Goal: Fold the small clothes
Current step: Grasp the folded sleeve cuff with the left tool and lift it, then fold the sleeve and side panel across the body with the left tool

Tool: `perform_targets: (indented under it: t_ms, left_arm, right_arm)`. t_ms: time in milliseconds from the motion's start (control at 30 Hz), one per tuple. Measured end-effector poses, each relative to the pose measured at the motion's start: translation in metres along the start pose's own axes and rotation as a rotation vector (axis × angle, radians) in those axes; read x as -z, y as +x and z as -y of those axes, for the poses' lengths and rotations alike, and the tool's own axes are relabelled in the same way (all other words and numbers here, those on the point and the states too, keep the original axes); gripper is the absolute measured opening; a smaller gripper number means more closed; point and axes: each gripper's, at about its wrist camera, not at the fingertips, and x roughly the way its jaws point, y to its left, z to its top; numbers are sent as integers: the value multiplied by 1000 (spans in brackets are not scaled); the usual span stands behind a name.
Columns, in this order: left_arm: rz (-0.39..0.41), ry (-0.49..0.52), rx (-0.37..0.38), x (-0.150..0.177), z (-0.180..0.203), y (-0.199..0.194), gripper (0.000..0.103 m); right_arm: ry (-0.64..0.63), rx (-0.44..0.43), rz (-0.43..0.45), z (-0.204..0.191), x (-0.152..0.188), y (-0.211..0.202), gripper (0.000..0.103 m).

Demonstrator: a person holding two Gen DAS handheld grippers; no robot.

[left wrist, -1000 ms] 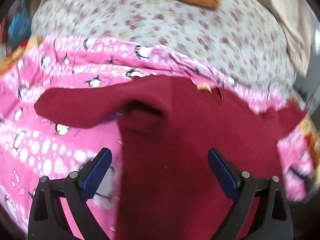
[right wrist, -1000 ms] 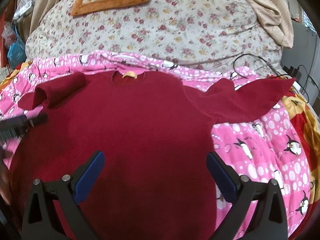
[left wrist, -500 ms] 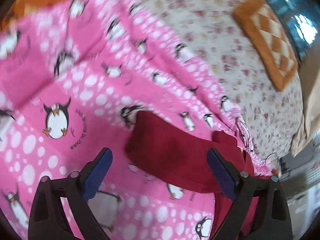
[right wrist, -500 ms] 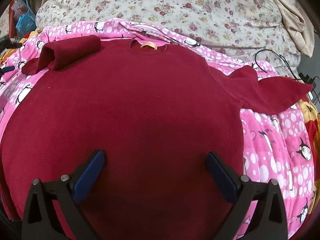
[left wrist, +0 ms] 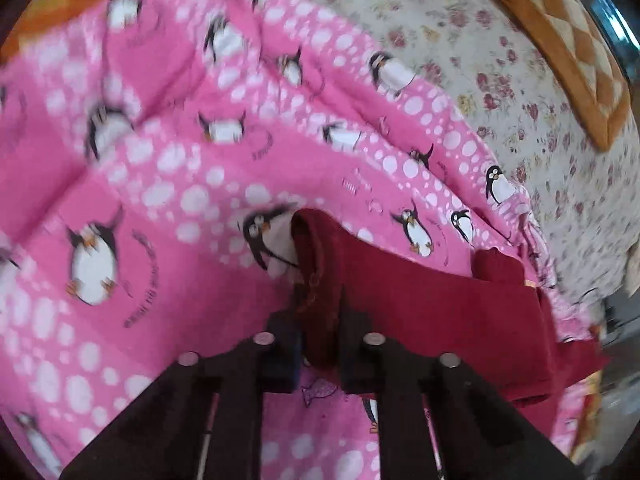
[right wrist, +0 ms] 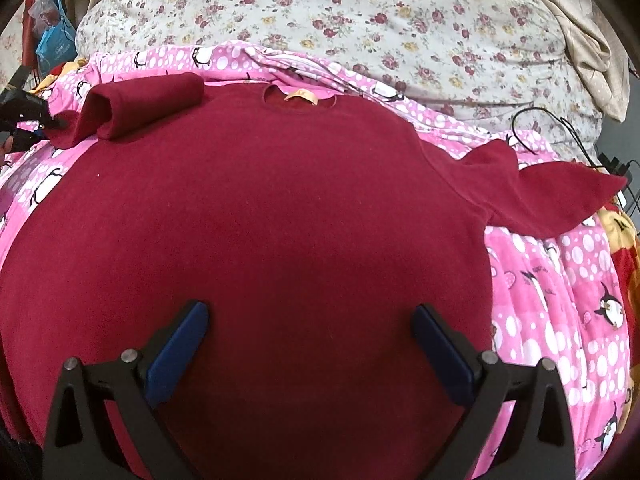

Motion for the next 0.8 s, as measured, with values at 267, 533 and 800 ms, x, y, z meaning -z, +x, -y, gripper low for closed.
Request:
perform_targets:
  t_ms: [267, 533, 800]
  left_arm:
    - [371, -44, -218, -61, -40, -126, 0]
    - [340, 134, 6, -41, 61, -117, 0]
    - [88, 388, 356, 73, 271, -3, 0]
  right_arm:
    - [1, 8, -2, -1, -1, -1, 103]
    - [54, -40, -22, 10, -6, -5, 103]
    - [249, 72, 61, 55, -8, -25, 103]
